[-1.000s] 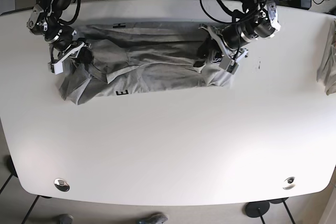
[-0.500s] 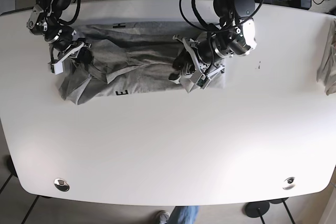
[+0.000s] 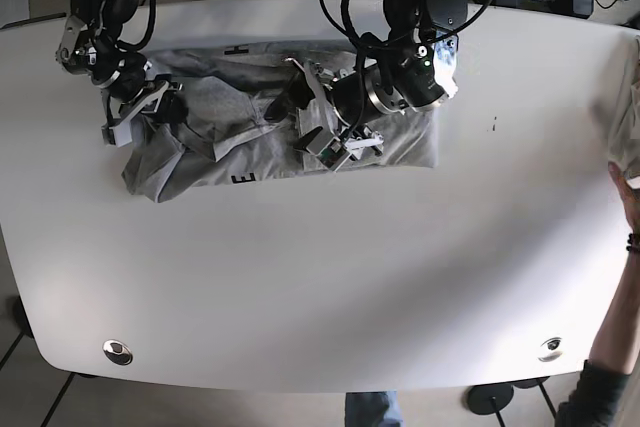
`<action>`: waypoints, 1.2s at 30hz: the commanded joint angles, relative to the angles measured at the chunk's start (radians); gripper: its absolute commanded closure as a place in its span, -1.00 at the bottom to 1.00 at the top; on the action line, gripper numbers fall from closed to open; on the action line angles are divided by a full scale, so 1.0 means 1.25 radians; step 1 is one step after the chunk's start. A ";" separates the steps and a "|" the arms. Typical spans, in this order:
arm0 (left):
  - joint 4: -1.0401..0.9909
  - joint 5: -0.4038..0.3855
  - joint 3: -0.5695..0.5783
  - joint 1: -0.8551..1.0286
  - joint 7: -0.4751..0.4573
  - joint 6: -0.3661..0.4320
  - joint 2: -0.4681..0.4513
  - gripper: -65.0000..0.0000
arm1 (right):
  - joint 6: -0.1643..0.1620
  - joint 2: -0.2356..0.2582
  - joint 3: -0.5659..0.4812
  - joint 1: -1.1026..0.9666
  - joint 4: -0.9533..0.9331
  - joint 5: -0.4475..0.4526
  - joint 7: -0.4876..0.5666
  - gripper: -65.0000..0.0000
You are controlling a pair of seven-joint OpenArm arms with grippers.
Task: Fold the T-shirt properly
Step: 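Fold the shirt end held by the left gripper toward the right gripper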
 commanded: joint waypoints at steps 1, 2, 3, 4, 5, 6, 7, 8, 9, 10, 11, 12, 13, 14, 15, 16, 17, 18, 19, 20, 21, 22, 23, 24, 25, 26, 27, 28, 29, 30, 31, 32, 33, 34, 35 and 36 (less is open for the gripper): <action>0.015 -0.009 -0.031 -0.007 -0.017 0.000 -0.033 -0.10 | -0.001 0.007 0.001 0.001 0.018 -0.012 -0.021 0.60; 0.015 -0.009 -0.044 -0.006 -0.017 0.000 -0.053 -0.05 | -0.001 0.007 0.003 0.004 0.040 -0.012 -0.021 0.59; 0.015 -0.009 -0.055 0.004 -0.017 0.000 -0.077 0.04 | -0.001 0.007 0.006 0.004 0.070 -0.012 -0.021 0.58; 0.015 -0.009 -0.065 0.016 -0.018 0.000 -0.098 0.15 | 0.000 0.006 0.006 0.003 0.101 -0.012 -0.022 0.58; 0.014 -0.009 -0.081 0.030 -0.018 0.000 -0.126 0.33 | 0.000 0.008 0.006 0.002 0.143 -0.012 -0.024 0.57; 0.006 -0.008 -0.101 0.041 -0.018 0.000 -0.145 0.55 | 0.000 0.009 0.006 0.007 0.173 -0.011 -0.027 0.51; 0.003 -0.008 -0.114 0.052 -0.019 0.000 -0.153 0.67 | 0.000 0.009 0.007 0.009 0.187 -0.011 -0.038 0.40; -0.002 -0.008 -0.131 0.062 -0.019 0.000 -0.161 0.78 | 0.000 0.010 0.008 0.022 0.193 0.002 -0.052 0.22; -0.009 -0.008 -0.167 0.074 -0.021 0.000 -0.164 0.86 | 0.000 0.020 0.033 0.035 0.183 0.043 -0.073 -0.03; -0.014 -0.009 -0.190 0.084 -0.032 0.000 -0.164 0.87 | 0.000 0.026 0.065 0.037 0.167 0.076 -0.085 -0.17; -0.017 -0.009 -0.210 0.096 -0.053 0.000 -0.164 0.88 | 0.000 0.030 0.092 0.047 0.144 0.113 -0.094 -0.27; -0.018 -0.009 -0.226 0.106 -0.071 0.000 -0.166 0.88 | 0.000 0.035 0.119 0.057 0.112 0.146 -0.101 -0.33; -0.019 -0.008 -0.239 0.113 -0.092 0.000 -0.167 0.88 | 0.000 0.053 0.152 0.071 0.052 0.188 -0.114 -0.40; -0.019 -0.008 -0.249 0.119 -0.103 0.000 -0.167 0.88 | 0.000 0.073 0.169 0.083 0.008 0.205 -0.123 -0.42; -0.023 -0.007 -0.256 0.123 -0.109 0.000 -0.167 0.88 | 0.000 0.090 0.184 0.094 -0.038 0.218 -0.127 -0.44; -0.036 -0.005 -0.260 0.124 -0.113 0.000 -0.167 0.88 | 0.000 0.104 0.192 0.099 -0.078 0.228 -0.127 -0.44; -0.057 -0.005 -0.260 0.123 -0.115 0.000 -0.168 0.88 | 0.000 0.121 0.197 0.103 -0.111 0.236 -0.127 -0.44; -0.082 -0.004 -0.260 0.121 -0.115 -0.002 -0.177 0.88 | 0.000 0.134 0.197 0.103 -0.138 0.243 -0.125 -0.44; -0.108 -0.009 -0.259 0.119 -0.118 -0.002 -0.191 0.88 | 0.000 0.143 0.192 0.103 -0.157 0.248 -0.125 -0.44; -0.130 -0.009 -0.258 0.119 -0.126 -0.002 -0.198 0.88 | 0.000 0.145 0.192 0.103 -0.167 0.248 -0.125 -0.44; -0.147 -0.009 -0.258 0.119 -0.143 -0.002 -0.199 0.88 | 0.000 0.144 0.192 0.101 -0.169 0.244 -0.125 -0.44; -0.160 -0.009 -0.256 0.119 -0.161 -0.002 -0.200 0.88 | 0.000 0.143 0.191 0.098 -0.172 0.243 -0.125 -0.44; -0.176 -0.009 -0.256 0.121 -0.176 -0.002 -0.201 0.88 | 0.000 0.123 0.167 0.090 -0.172 0.243 -0.127 -0.44; -0.181 -0.009 -0.258 0.121 -0.176 -0.002 -0.201 0.88 | 0.000 0.114 0.144 0.078 -0.168 0.243 -0.127 -0.42; -0.181 -0.009 -0.259 0.122 -0.176 -0.002 -0.203 0.88 | 0.000 0.105 0.122 0.071 -0.167 0.245 -0.127 -0.42; -0.181 -0.009 -0.259 0.122 -0.176 -0.002 -0.203 0.88 | 0.000 0.102 0.099 0.066 -0.162 0.247 -0.125 -0.41; -0.179 -0.009 -0.259 0.122 -0.176 -0.002 -0.203 0.88 | 0.000 0.087 0.076 0.063 -0.156 0.243 -0.123 -0.41; -0.179 -0.009 -0.259 0.122 -0.176 -0.002 -0.203 0.88 | 0.000 0.071 0.057 0.058 -0.143 0.242 -0.121 -0.41; -0.179 -0.009 -0.259 0.122 -0.176 -0.002 -0.203 0.88 | -0.001 0.057 0.043 0.053 -0.132 0.240 -0.119 -0.41; -0.179 -0.009 -0.260 0.122 -0.176 -0.002 -0.203 0.88 | -0.001 0.050 0.030 0.053 -0.125 0.240 -0.119 -0.41; -0.178 -0.009 -0.260 0.122 -0.176 -0.002 -0.201 0.88 | -0.001 0.048 0.023 0.055 -0.122 0.240 -0.119 -0.41; -0.176 -0.009 -0.260 0.122 -0.176 -0.002 -0.200 0.88 | -0.003 0.044 0.014 0.057 -0.124 0.240 -0.119 -0.41; -0.176 -0.009 -0.260 0.123 -0.176 -0.002 -0.199 0.88 | -0.007 0.037 0.012 0.058 -0.124 0.240 -0.118 -0.40; -0.178 -0.009 -0.260 0.123 -0.176 -0.002 -0.198 0.88 | -0.007 0.037 0.009 0.060 -0.124 0.240 -0.107 -0.31; -0.179 -0.009 -0.260 0.123 -0.176 -0.002 -0.198 0.88 | -0.007 0.037 0.004 0.069 -0.125 0.240 -0.092 -0.16; -0.179 -0.009 -0.260 0.123 -0.176 -0.002 -0.198 0.88 | -0.007 0.044 0.000 0.074 -0.129 0.240 -0.069 0.17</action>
